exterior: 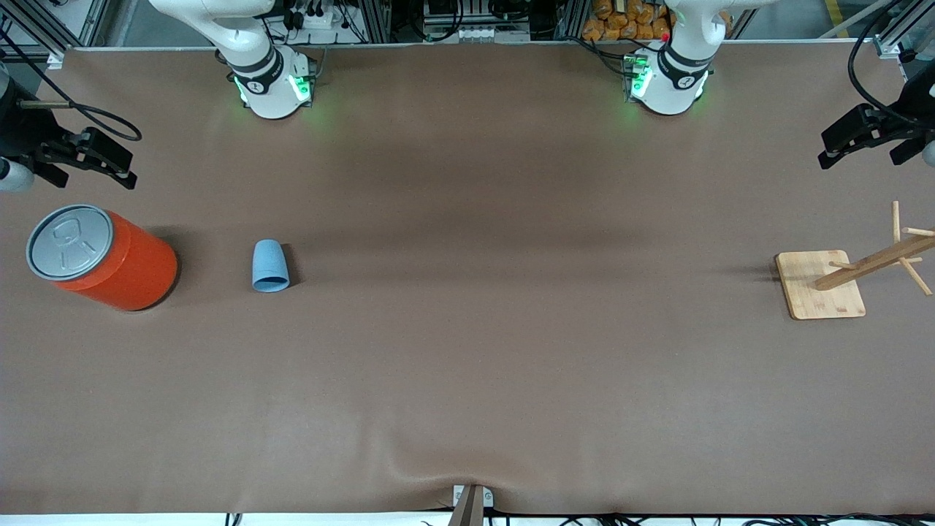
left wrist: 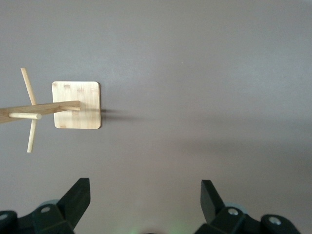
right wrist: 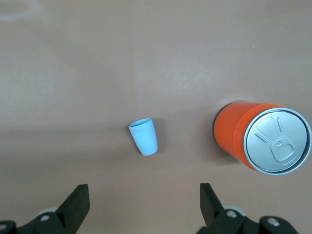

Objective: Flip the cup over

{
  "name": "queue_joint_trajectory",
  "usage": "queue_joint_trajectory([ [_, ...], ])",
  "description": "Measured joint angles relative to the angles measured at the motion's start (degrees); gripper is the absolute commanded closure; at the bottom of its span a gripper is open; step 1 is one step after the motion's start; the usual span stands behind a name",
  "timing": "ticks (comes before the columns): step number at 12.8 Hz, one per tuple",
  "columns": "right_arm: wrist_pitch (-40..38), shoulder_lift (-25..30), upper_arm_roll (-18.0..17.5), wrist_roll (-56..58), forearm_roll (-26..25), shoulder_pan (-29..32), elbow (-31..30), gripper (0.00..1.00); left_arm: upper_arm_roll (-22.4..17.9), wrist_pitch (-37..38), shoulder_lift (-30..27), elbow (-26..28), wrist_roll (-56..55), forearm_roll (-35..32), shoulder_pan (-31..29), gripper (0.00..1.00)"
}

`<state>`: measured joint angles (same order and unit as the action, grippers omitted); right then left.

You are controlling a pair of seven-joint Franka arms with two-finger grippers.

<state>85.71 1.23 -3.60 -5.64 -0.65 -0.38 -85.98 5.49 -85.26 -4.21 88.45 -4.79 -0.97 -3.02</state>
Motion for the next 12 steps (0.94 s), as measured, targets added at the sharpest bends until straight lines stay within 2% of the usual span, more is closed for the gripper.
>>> queue_joint_trajectory([
  [6, -0.5, -1.4, -0.2, 0.1, 0.5, -0.2, -0.1, 0.00, 0.1, 0.2, 1.5, 0.0, 0.0, 0.0, 0.2, 0.00],
  [12, -0.5, -10.4, -0.4, 0.1, 0.6, -1.5, -0.3, 0.00, 0.1, 1.4, 1.6, 0.0, 0.2, 0.0, 0.2, 0.00],
])
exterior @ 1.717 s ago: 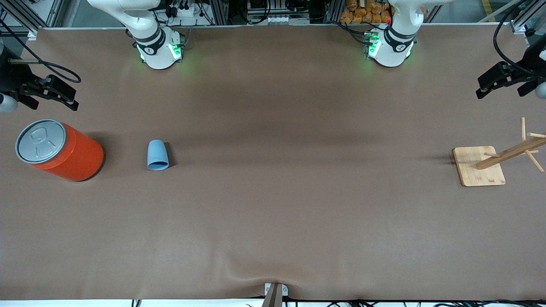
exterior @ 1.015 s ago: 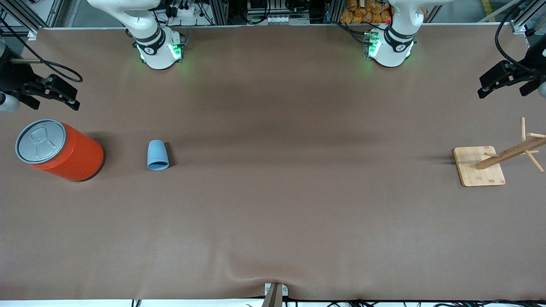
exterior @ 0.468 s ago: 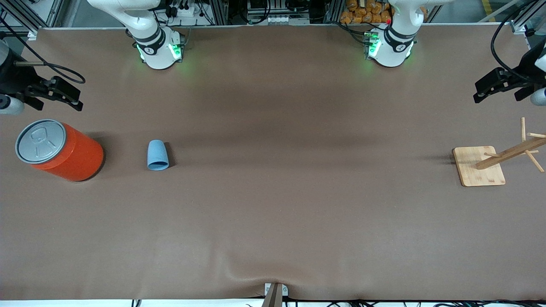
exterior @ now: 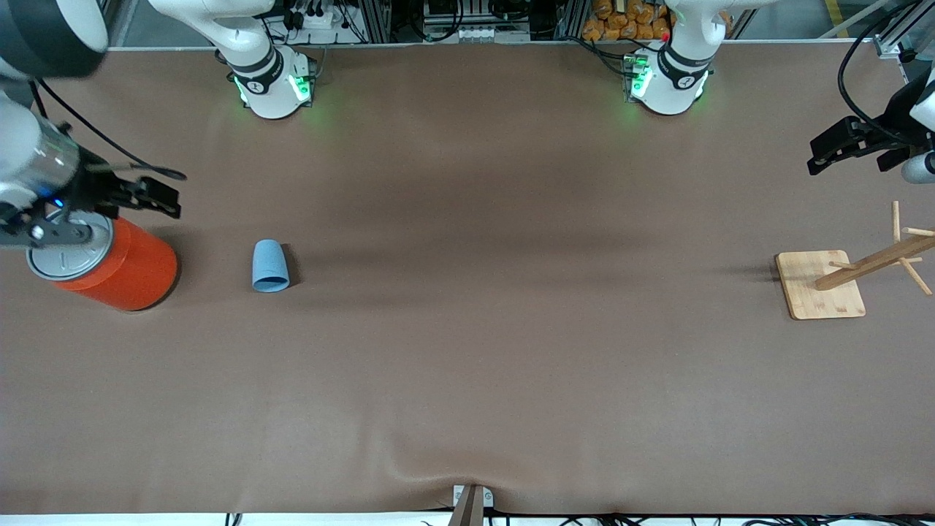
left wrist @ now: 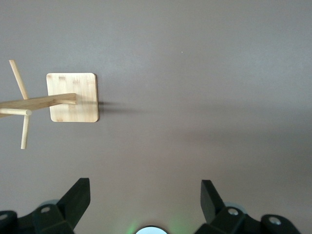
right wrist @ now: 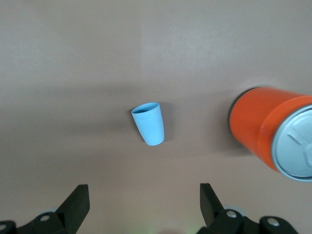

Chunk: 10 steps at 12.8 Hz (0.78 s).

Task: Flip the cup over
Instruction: 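Reach the right gripper down to the blue cup lying on its side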

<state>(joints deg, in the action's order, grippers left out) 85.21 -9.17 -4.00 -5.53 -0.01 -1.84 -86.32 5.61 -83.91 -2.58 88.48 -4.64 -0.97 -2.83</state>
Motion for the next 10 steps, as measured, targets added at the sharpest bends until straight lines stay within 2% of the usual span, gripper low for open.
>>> queue_joint_trajectory([
  [3, 2.6, -6.4, 0.0, 0.0, 0.0, -0.1, 0.0, 0.00, 0.0, 0.0, 0.0, 0.0, 0.0, 0.0, 0.0, 0.00],
  [5, 4.4, -8.6, 0.0, 0.0, 0.6, -0.6, -1.4, 0.00, 0.0, 0.0, 0.0, 0.0, 0.0, 0.0, 0.0, 0.00],
  [10, 30.7, -7.9, -0.1, 0.0, 2.3, -1.8, -24.9, 0.00, -0.1, 0.0, 0.1, 0.0, 0.1, 0.0, -0.2, 0.00],
])
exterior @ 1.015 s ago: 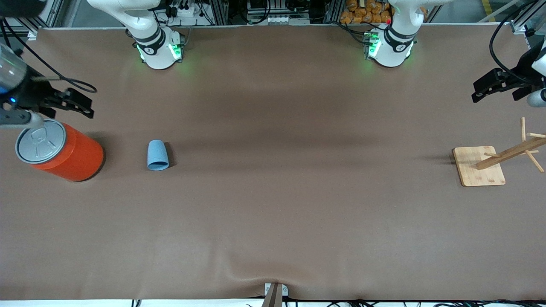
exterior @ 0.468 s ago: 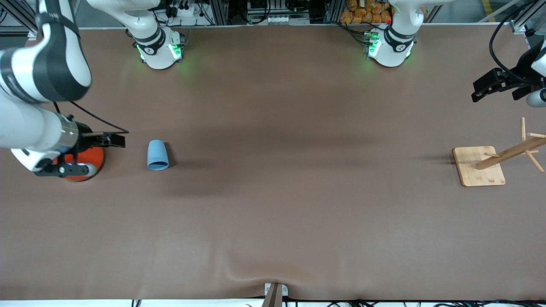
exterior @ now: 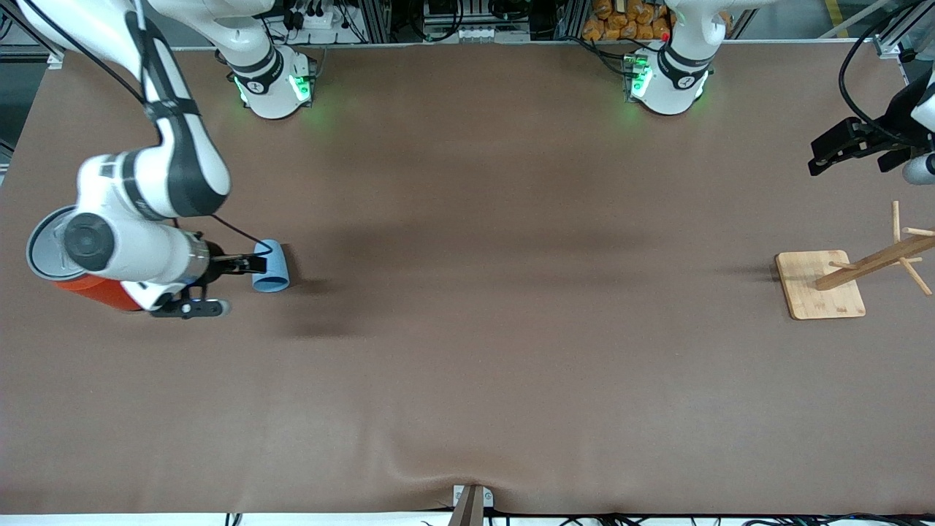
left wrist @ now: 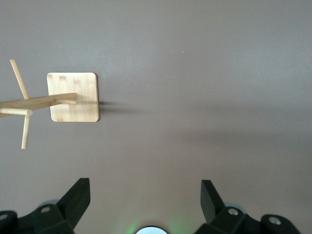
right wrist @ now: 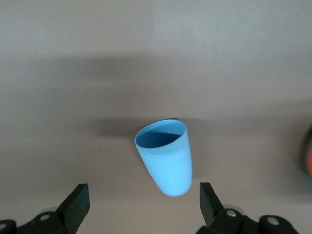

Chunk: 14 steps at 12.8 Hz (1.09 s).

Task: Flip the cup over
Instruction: 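Reach the right gripper down to the blue cup lying on its side, then close the right gripper around the blue cup's body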

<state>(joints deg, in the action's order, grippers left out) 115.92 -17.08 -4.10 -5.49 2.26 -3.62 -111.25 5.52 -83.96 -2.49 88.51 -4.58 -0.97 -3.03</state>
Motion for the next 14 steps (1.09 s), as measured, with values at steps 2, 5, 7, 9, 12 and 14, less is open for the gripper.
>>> queue_joint_trajectory([
  [2, 8.5, 0.6, 0.0, 3.4, -0.1, -1.0, -6.7, 0.00, -0.1, -0.1, 0.0, 0.0, 0.0, 0.0, -0.5, 0.00],
  [5, 15.0, 0.6, 0.4, 13.3, -0.1, -0.8, -10.8, 0.00, -0.2, -0.8, 0.5, 0.0, 0.1, 0.0, -1.2, 0.00],
  [7, 15.3, 0.4, 0.8, 17.0, -0.1, -0.3, -11.4, 0.00, -0.2, -1.1, 0.8, 0.0, 0.1, 0.0, -1.2, 0.00],
  [9, 15.7, 0.2, 1.0, 17.8, -0.1, 0.0, -12.2, 0.00, -0.2, -1.5, 0.9, 0.0, 0.1, 0.0, -1.2, 0.00],
  [12, 21.7, -0.7, 1.1, 18.3, -0.1, 0.6, -16.0, 0.00, -0.2, -1.9, 1.6, 0.0, 0.1, 0.0, -1.6, 0.00],
  [14, 25.6, -3.0, 1.2, 20.0, -0.1, 1.6, -17.0, 0.98, -0.2, -2.2, 2.2, 0.0, 0.1, 0.0, -1.8, 0.00],
])
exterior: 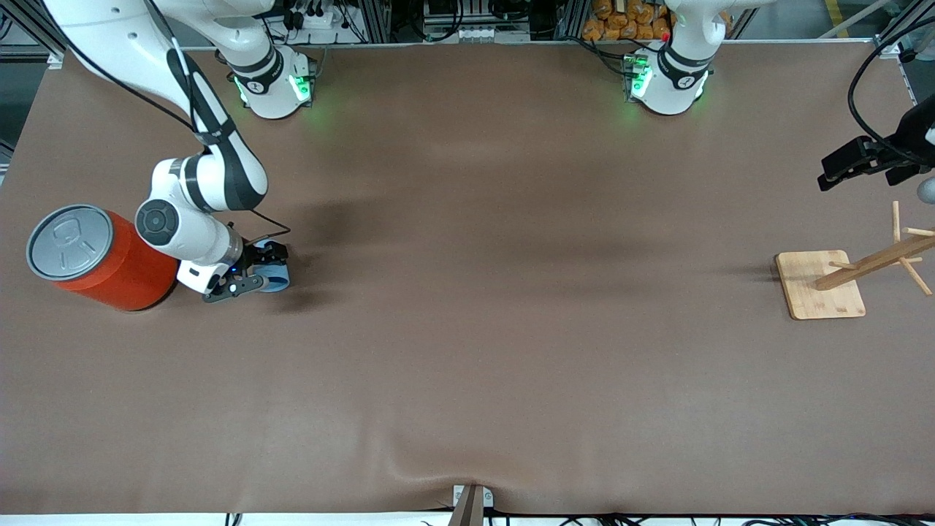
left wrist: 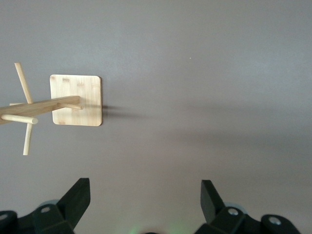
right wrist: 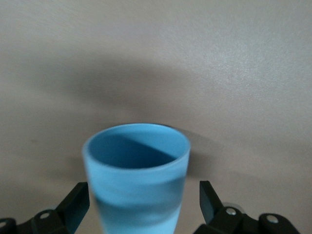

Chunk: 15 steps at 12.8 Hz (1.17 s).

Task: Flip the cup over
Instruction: 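Close the right gripper around the blue cup's body, then lift the blue cup with the right gripper toward the table middle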

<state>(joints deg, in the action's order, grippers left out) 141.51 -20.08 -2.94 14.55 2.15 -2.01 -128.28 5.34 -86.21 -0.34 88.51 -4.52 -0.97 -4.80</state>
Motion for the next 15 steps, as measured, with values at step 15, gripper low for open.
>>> queue_joint_trajectory([
  [15, -21.8, -15.6, -1.9, 9.2, -0.2, -27.0, 44.2, 1.00, 0.0, -0.2, 0.5, 0.1, 0.0, 0.0, 0.0, 0.00],
])
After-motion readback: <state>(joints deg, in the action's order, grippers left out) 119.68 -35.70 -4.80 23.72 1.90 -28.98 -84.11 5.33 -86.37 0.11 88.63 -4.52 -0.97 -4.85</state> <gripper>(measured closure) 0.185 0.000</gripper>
